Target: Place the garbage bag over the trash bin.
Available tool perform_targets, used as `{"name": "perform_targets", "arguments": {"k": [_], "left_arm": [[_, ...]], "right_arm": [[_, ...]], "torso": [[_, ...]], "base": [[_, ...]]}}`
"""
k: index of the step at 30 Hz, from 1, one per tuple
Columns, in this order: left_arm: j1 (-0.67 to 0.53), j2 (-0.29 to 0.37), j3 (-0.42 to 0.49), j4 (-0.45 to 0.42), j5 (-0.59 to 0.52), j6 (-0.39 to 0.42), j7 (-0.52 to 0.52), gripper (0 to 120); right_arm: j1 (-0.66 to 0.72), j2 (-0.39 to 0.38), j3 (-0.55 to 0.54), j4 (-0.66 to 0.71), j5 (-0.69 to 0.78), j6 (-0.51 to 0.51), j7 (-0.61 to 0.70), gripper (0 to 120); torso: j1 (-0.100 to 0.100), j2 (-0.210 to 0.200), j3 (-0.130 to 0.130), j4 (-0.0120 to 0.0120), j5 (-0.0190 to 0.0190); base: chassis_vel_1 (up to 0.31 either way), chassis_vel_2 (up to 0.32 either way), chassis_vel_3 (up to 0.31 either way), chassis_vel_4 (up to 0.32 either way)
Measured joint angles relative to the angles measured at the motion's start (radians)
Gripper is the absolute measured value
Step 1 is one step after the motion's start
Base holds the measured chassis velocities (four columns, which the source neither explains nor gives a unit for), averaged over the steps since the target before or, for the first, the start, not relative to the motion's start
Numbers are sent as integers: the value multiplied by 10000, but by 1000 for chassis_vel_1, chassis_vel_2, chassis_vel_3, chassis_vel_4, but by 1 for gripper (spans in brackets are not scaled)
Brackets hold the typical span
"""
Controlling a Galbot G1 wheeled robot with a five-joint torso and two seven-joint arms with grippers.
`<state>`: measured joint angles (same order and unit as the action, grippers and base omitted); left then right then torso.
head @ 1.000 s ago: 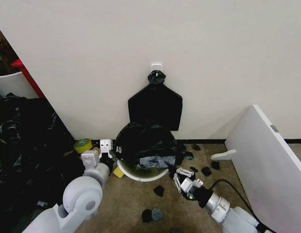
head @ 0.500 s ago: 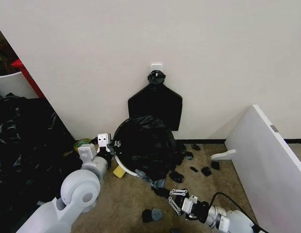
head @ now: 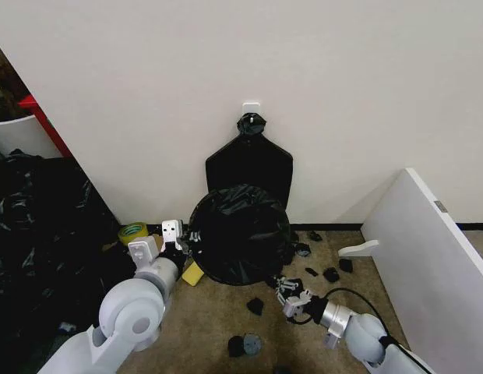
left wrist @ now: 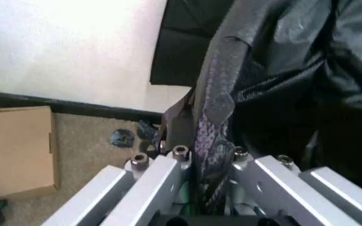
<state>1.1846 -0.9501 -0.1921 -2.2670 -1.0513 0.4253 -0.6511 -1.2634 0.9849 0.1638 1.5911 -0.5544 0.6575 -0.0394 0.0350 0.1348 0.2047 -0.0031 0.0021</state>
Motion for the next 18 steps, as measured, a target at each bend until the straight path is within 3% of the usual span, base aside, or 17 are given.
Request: {"name": "perform_targets", "arguments": {"k": [2,3,5,8,11,16,18], "left_arm": [[-9,-9,15,67,76,-23,31,1],[-21,-24,27,124,154,-87,88,1],[-23,-29,33,182,252,-162,144,1],[-19,-27,34,216,314,-196,164,1],[40,-8,34,219,355,-225,187,1],[163,5,126,199,531,-284,252,1],[295,-18,266,267,786,-676,530,1]], "right_arm": [[-87,-189,-7,23,841,248,-578,13],[-187,-424,45,40,2169,552,-1533,19],[-244,-680,247,-35,3487,757,-2390,27],[-243,-877,461,-257,4317,871,-2718,34],[-221,-1248,953,-700,6595,888,-3298,49],[-471,-1506,1508,-66,8271,125,-2771,65],[-701,-1662,1576,1017,8810,-734,-1210,74]], "torso": [[0,0,1,0,-1],[0,0,0,-3,-1],[0,0,0,-1,1],[0,0,0,0,-3],[0,0,0,-1,0],[0,0,0,-1,0],[0,0,0,-1,0]], "base": [[0,0,0,0],[0,0,0,0],[0,0,0,0],[0,0,0,0],[0,0,0,0],[0,0,0,0],[0,0,0,0]]}}
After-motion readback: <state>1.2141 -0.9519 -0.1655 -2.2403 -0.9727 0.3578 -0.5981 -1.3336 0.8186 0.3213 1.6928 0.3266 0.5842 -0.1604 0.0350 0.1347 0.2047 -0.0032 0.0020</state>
